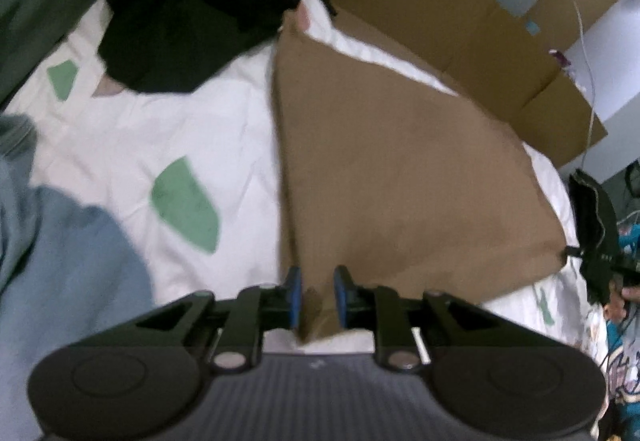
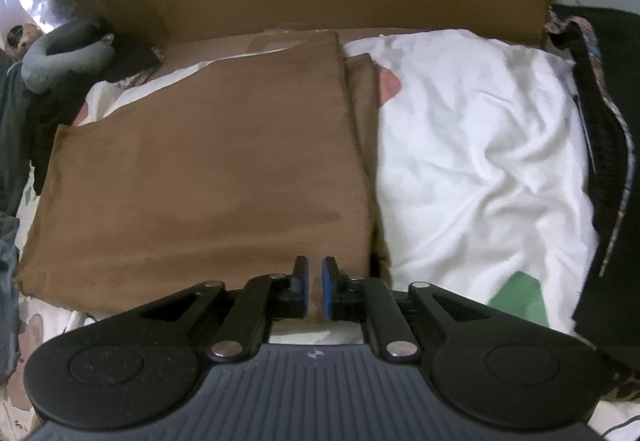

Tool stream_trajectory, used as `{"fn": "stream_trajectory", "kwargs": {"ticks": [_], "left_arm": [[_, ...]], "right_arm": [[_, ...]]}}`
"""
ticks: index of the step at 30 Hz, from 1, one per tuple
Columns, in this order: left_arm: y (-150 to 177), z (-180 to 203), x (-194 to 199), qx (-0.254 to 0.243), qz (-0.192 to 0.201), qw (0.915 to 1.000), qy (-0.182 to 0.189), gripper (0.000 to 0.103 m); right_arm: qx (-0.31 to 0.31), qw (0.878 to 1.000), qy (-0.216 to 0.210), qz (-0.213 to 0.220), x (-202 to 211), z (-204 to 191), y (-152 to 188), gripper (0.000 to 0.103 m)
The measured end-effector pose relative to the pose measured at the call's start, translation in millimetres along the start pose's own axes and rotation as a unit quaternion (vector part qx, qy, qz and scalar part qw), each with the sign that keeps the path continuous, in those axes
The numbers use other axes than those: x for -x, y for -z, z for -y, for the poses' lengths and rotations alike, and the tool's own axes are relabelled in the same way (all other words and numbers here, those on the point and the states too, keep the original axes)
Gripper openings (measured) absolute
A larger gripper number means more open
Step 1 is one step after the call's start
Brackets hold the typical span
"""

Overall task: Fold clothes
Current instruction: 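Open both tools and release the shirt edge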

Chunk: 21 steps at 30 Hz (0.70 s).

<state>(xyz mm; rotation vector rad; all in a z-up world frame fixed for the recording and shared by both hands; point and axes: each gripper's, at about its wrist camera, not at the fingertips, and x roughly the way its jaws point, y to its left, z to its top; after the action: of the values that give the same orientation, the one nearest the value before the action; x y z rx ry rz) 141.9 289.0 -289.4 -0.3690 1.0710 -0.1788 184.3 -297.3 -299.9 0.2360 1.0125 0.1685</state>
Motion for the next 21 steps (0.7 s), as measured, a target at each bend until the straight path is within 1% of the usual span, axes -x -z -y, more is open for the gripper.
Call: {"fn": "stream_trajectory", "kwargs": {"ticks": [1,2,4,7,10,12,15,21], "left_arm": [[-1,5,-2,-0.003,0.003,1.0000,0.005,0.018],[-2,11,-5,-0.006,0.007,0.9999,0.009,0.019],[-1,23,-13,-0.016,0.010,0.9998,0.011,0.022],[3,39,-30,-0.024,0.013,0.9996,0.009,0.029],[9,51,-45,-0.035,0.013,0.9993,-0.004,0.034],[14,55,-54,-0.040,0.011,0.9990,-0.019,0.034],[25,56,-63,-0.058,0.005,0.9973,-0.044,0.034],[37,40,-55,-0.052,0.003,0.9976,-0.045,0.034]], "right_arm": [[0.006,1.000,0.005,0.006,-1,-4,0,0.025],[0.013,1.000,0.009,0.011,-1,-9,0,0.032],[0.027,0.999,0.015,0.017,-5,-18,-2,0.040],[0.052,0.998,0.019,0.018,-12,-34,-3,0.041],[0.075,0.997,0.020,0.011,-22,-48,-2,0.041],[0.092,0.995,0.031,0.003,-29,-52,1,0.041],[0.093,0.995,0.035,-0.002,-29,-46,7,0.041],[0.092,0.995,0.039,-0.009,-27,-32,20,0.041]]}}
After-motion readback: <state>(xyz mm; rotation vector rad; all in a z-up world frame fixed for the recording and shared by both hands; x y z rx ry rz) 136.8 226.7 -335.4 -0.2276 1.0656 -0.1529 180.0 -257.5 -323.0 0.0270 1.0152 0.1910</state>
